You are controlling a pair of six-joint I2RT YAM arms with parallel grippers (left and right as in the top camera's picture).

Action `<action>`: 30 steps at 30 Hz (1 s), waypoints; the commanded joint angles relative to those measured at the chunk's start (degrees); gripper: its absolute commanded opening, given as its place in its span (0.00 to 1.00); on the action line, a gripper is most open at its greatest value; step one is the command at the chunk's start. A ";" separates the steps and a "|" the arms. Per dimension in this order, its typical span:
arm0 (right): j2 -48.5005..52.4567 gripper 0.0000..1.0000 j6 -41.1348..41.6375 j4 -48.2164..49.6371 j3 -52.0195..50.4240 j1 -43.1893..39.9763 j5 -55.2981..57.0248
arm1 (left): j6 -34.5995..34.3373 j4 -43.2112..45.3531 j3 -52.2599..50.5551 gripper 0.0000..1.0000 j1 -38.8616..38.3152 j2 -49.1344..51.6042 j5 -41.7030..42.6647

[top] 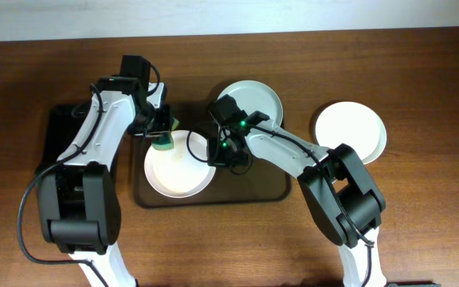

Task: Clean dirty plates on tray and stack at the side
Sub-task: 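Scrub the second plate with the sponge in the left gripper, then lift the plate with the right gripper and stack it on the first plate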

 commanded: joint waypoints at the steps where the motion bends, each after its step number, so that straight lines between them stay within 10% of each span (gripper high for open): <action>1: 0.52 0.04 -2.34 -1.18 0.35 -0.11 -1.64 | 3.21 -0.22 1.40 0.00 1.27 0.35 0.63; 14: -18.62 0.04 -4.02 -17.42 0.44 0.42 31.45 | 2.95 4.13 1.38 0.01 2.21 0.35 0.39; 30: -23.52 0.04 -3.78 -24.52 2.16 19.76 83.03 | 2.95 4.37 1.38 0.00 2.21 0.83 0.42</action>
